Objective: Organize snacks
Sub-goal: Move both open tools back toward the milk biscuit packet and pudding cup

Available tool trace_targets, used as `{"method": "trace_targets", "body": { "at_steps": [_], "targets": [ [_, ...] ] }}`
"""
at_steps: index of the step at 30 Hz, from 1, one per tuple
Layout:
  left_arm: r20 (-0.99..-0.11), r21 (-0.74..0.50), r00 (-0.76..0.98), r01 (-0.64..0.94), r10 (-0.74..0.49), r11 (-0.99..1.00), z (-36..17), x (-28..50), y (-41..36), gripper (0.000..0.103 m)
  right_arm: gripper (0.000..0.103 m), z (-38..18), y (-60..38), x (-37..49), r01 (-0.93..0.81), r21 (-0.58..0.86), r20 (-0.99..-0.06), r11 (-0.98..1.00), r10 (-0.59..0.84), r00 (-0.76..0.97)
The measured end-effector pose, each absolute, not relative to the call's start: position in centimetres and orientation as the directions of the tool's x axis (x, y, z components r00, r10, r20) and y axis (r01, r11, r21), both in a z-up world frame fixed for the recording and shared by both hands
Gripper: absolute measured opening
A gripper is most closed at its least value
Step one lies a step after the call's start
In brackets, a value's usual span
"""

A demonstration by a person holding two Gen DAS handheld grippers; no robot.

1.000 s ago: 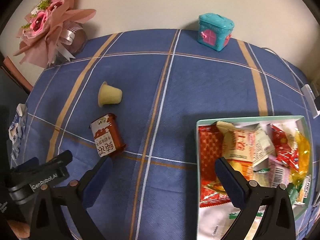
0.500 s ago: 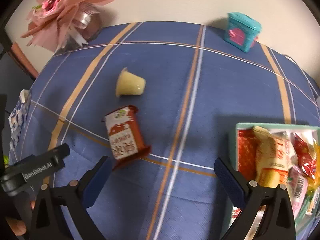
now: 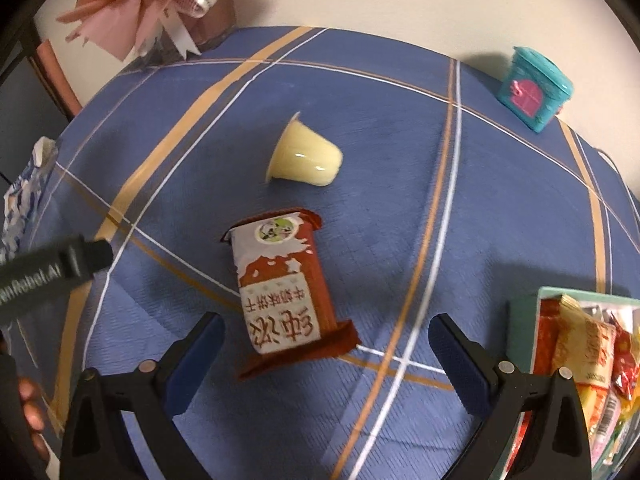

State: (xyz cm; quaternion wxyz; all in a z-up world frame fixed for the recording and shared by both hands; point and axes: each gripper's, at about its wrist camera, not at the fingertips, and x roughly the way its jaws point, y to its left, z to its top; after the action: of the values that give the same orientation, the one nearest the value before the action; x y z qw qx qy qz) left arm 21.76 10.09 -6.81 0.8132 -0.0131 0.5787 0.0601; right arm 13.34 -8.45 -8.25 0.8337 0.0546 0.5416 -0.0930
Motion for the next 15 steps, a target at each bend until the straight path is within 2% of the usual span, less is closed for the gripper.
{"method": "trace_targets", "body": {
  "at_steps": [15],
  "targets": [
    [-0.943, 0.041, 0.322, -0.133, 0.082, 0.99, -7.0, 22.4, 10.1, 0.103, 0.103, -9.4, -8.5, 14.7, 0.197, -0.011, -0.913, 0.98, -0.09, 0.397]
  ]
}}
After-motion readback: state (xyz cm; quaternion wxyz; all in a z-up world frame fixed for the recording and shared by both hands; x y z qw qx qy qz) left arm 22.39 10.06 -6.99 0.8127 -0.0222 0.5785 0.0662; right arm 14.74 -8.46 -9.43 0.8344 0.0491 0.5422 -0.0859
